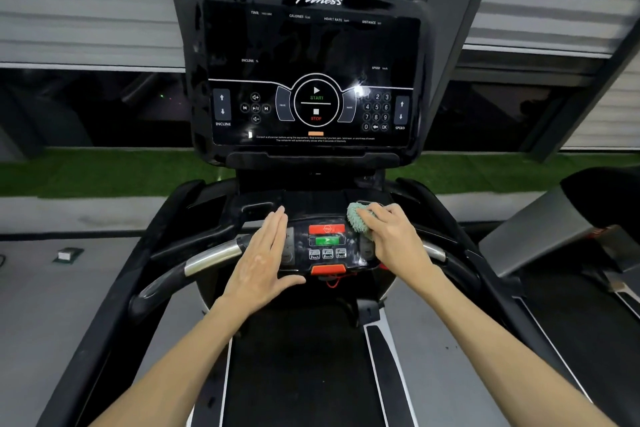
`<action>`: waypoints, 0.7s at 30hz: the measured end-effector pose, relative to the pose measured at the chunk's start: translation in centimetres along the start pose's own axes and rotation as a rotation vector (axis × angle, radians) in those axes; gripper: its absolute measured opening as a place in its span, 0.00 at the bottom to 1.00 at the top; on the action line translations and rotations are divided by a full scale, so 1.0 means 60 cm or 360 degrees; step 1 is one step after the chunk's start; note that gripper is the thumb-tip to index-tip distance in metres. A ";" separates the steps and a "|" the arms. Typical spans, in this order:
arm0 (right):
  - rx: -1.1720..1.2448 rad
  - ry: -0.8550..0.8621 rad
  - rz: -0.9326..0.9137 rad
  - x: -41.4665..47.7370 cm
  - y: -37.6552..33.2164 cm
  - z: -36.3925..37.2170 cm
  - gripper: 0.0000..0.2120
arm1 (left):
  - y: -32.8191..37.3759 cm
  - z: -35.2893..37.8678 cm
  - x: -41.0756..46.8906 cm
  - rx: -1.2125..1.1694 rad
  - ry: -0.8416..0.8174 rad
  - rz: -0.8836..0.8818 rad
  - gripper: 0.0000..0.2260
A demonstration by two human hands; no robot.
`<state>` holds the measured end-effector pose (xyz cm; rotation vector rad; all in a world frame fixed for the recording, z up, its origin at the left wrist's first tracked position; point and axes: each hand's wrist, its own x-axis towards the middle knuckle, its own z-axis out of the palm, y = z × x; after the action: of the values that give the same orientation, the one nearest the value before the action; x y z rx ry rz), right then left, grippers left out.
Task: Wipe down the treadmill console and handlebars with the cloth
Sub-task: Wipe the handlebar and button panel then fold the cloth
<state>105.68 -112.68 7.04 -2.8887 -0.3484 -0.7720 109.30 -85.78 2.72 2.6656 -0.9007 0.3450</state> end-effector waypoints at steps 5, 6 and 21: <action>-0.0051 0.0070 -0.0012 -0.025 -0.014 0.013 0.18 | 0.005 0.001 0.000 -0.0042 0.0001 -0.0088 0.55; -0.0042 0.0086 -0.0013 -0.036 -0.016 0.018 0.17 | 0.005 0.001 0.000 -0.0050 0.0003 -0.0091 0.54; 0.0076 0.0079 0.0088 -0.023 0.004 0.005 0.18 | 0.005 0.004 0.000 -0.0074 0.0043 -0.0092 0.53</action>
<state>104.76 -113.11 6.06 -2.8169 -0.2760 -0.8130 109.16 -86.12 2.57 2.6317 -0.8120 0.3417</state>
